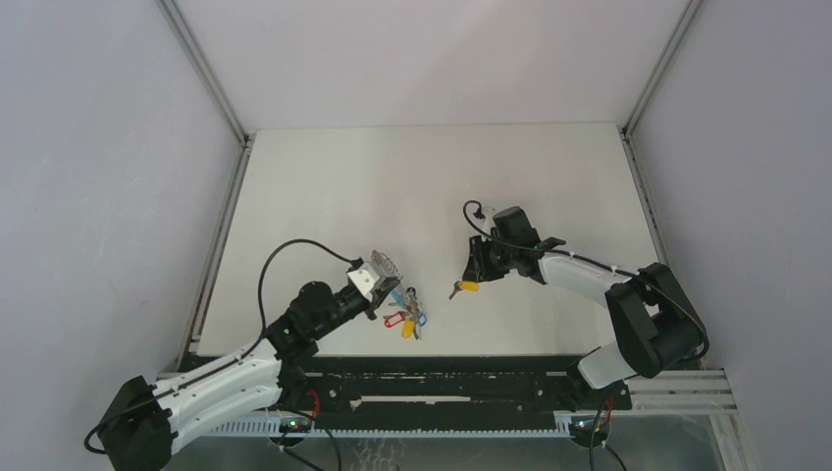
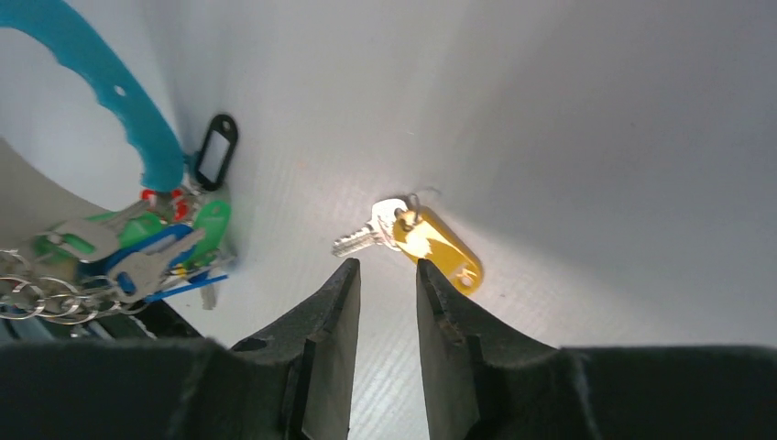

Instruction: Put the keys on the keyring

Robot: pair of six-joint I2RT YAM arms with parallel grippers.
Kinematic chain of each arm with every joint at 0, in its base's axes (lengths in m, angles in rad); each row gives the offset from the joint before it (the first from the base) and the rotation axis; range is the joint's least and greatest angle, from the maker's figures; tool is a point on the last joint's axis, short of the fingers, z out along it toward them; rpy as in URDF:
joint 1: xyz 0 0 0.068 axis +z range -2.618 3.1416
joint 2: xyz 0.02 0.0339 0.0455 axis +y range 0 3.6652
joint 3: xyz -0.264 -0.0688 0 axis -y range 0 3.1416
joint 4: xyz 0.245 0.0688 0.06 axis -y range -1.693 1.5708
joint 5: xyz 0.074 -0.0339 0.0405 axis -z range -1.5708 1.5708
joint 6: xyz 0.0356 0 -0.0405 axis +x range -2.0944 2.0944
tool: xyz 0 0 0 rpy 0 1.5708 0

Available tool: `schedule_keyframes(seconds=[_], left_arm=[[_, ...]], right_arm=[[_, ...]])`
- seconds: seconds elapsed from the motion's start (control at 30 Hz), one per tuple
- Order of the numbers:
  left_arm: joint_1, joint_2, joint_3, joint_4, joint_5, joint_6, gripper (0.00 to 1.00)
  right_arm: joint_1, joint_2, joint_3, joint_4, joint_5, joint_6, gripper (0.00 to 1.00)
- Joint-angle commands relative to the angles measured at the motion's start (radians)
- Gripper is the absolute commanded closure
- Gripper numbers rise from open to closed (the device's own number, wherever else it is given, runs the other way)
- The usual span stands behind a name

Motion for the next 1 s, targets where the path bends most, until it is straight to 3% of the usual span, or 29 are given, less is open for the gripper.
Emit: schedule_keyframes(seconds=[0.0, 0.43, 0.97], left_arm=[[0.003, -0.001, 0.007, 0.07, 0.017, -0.018, 1.0], [0.004, -0.007, 0.005, 0.067, 0.014, -0.018, 1.0], [0.004, -0.009, 0.005, 0.064, 0.014, -0.019, 1.0]], right_arm=[[-0.009, 0.009, 0.046, 0.089, -0.082, 0.094, 0.71], [-0.053, 0.129, 0.196, -0.141, -0.058, 0.051, 0.72], [-0.046, 0.247, 0.256, -0.165, -0.105, 0.036, 0.79]])
